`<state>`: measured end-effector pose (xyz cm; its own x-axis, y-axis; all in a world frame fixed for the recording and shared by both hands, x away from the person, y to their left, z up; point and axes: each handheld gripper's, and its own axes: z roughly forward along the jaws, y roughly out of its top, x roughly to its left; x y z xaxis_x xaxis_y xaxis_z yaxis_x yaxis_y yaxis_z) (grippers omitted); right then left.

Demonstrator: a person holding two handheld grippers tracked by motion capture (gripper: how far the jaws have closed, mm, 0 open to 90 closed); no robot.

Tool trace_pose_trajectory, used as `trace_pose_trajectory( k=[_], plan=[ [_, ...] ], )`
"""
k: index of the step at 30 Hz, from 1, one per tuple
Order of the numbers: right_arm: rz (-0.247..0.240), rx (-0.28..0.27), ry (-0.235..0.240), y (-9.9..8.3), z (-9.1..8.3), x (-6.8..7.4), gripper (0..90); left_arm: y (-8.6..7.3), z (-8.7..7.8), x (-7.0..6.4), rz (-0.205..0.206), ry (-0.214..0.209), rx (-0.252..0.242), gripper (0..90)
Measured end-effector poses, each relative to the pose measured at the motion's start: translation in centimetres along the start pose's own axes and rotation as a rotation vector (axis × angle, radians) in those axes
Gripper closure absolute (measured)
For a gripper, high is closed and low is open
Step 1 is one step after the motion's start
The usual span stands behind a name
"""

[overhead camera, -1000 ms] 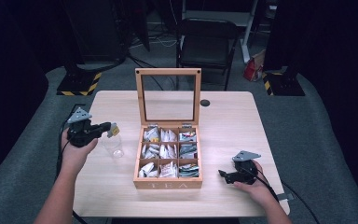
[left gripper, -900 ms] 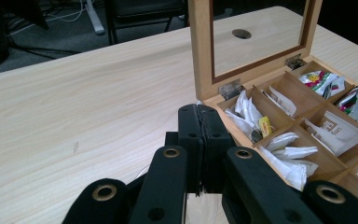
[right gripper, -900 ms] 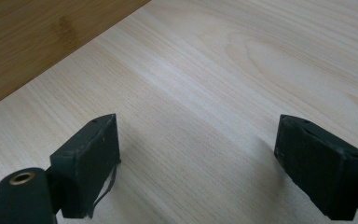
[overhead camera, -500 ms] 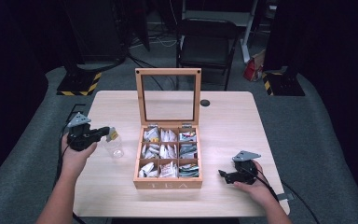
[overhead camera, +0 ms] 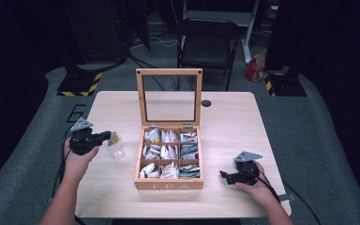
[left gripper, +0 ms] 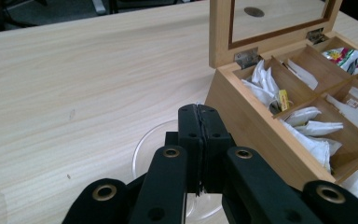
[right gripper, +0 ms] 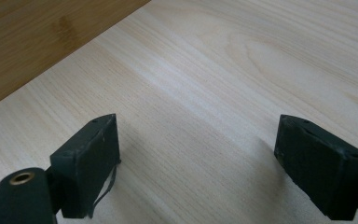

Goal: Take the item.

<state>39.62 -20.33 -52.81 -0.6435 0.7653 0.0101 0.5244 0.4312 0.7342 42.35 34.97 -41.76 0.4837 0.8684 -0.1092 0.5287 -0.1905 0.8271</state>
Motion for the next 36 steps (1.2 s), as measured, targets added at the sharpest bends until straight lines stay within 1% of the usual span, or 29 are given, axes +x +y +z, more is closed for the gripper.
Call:
trace_pose_trajectory(
  k=[4, 9, 10, 12, 14, 16, 18, 19, 20, 21, 23, 26, 27, 33, 36],
  plan=[
    [0.0, 0.0, 0.0, 0.0, 0.0, 0.0, 13.3, -0.3, 0.3, 0.0, -0.008, 0.002, 0.0, 88.9],
    [0.0, 0.0, 0.0, 0.0, 0.0, 0.0, 13.3, -0.8, 0.6, 0.1, -0.01, 0.004, 0.024, 88.7],
    [0.0, 0.0, 0.0, 0.0, 0.0, 0.0, 13.3, -0.9, 0.7, 0.1, -0.013, 0.01, 0.018, 88.8],
    [0.0, 0.0, 0.0, 0.0, 0.0, 0.0, 13.3, -1.0, 0.6, 0.2, -0.011, 0.005, 0.033, 88.7],
    [0.0, 0.0, 0.0, 0.0, 0.0, 0.0, 13.3, -1.1, 0.7, 0.3, -0.018, 0.007, 0.028, 88.7],
    [0.0, 0.0, 0.0, 0.0, 0.0, 0.0, 13.3, -1.1, 0.7, 0.3, -0.018, 0.004, 0.033, 88.1],
    [0.0, 0.0, 0.0, 0.0, 0.0, 0.0, 13.3, -1.1, 0.8, 0.3, -0.02, 0.01, 0.023, 86.6],
    [0.0, 0.0, 0.0, 0.0, 0.0, 0.0, 13.3, -1.1, 0.7, 0.4, -0.022, 0.005, 0.032, 85.7],
    [0.0, 0.0, 0.0, 0.0, 0.0, 0.0, 13.3, -1.2, 0.8, 0.3, -0.026, 0.008, 0.026, 84.8],
    [0.0, 0.0, 0.0, 0.0, 0.0, 0.0, 13.3, -1.1, 0.8, 0.4, -0.026, 0.002, 0.035, 83.8],
    [0.0, 0.0, 0.0, 0.0, 0.0, 0.0, 13.3, -1.2, 0.8, 0.4, -0.024, 0.001, 0.038, 82.0],
    [0.0, 0.0, 0.0, 0.0, 0.0, 0.0, 13.3, -1.2, 0.8, 0.3, -0.027, 0.008, 0.025, 80.9],
    [0.0, 0.0, 0.0, 0.0, 0.0, 0.0, 13.3, -1.1, 0.7, 0.4, -0.027, 0.004, 0.032, 80.4],
    [0.0, 0.0, 0.0, 0.0, 0.0, 0.0, 13.3, -1.1, 0.4, 0.3, -0.032, 0.005, 0.024, 76.7],
    [0.0, 0.0, 0.0, 0.0, 0.0, 0.0, 13.3, -1.0, 0.1, 0.2, -0.027, 0.003, 0.022, 72.6]
  ],
)
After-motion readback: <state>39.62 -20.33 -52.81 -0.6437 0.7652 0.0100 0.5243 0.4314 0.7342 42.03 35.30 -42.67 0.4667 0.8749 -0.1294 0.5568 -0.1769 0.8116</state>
